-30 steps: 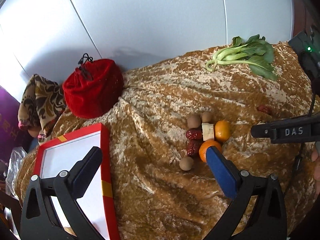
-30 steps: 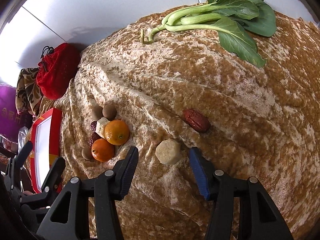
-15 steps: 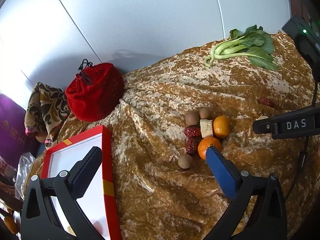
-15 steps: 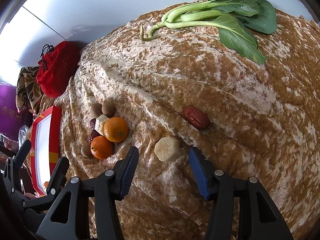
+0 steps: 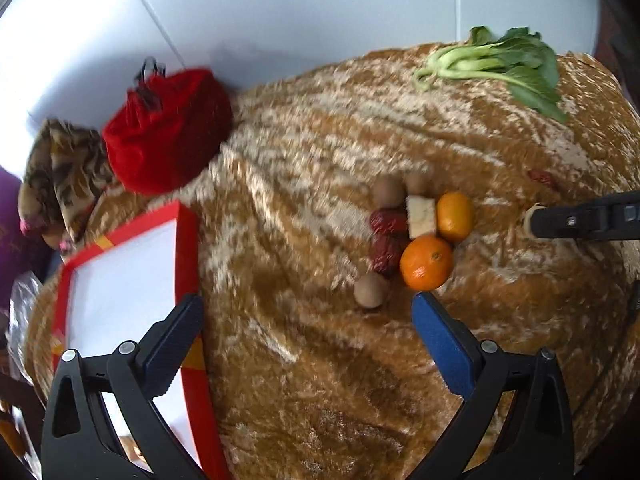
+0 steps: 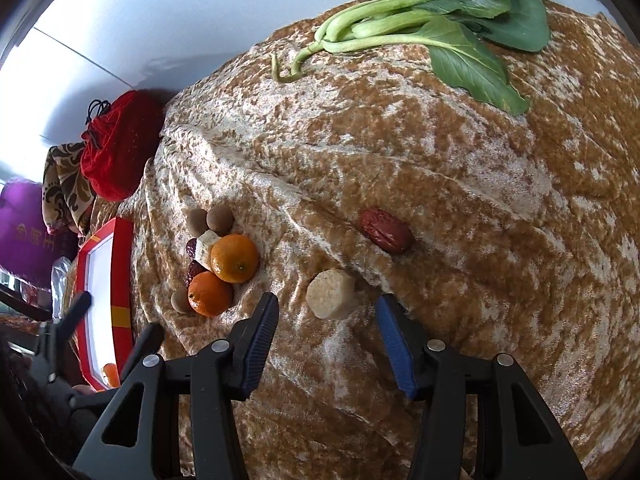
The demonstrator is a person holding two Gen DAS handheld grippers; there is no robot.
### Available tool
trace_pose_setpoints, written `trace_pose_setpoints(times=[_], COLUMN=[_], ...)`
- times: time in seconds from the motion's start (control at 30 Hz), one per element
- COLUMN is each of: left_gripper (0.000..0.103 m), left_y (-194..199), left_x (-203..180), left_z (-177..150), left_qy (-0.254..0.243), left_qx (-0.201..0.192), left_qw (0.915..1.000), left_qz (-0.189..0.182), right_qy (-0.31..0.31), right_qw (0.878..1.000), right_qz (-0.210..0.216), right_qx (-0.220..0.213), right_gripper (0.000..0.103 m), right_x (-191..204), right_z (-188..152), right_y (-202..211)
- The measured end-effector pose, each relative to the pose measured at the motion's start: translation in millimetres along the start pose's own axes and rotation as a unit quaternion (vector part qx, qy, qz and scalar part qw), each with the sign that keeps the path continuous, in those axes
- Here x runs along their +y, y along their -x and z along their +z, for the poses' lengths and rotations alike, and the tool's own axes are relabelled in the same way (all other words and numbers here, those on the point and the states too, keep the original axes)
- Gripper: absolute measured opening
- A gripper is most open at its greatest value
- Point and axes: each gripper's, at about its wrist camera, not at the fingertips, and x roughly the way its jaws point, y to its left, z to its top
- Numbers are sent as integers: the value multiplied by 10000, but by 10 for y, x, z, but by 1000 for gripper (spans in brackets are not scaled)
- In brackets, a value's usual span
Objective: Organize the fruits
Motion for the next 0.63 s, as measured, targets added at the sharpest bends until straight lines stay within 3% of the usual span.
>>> trace_pose_setpoints(times=[0.13,0.33,0.47,0.63], left_gripper=[103,103,103,103], left_y=[-69,-61,-112,-165], left_x=[1,-155,-238,-316], left_z=[-20,51,100,132], left_qy=[-3,-28,-120,-393], left_qx=[27,-103,-220,-260], left_qw=[10000,9976,9959,9884], left_qz=[-5,-685,-870,-1446], right_qy=[0,131,183,244], right_qw=[10000,9995,9990,9988], right_qz=[22,-290,-398,-415], right_qx=[20,-9,-21,-20], right_gripper=[49,42,37,35], right_x=[15,61,58,83], right_z=[-1,21,39,43], right_y=[-9,-106,-167,-181])
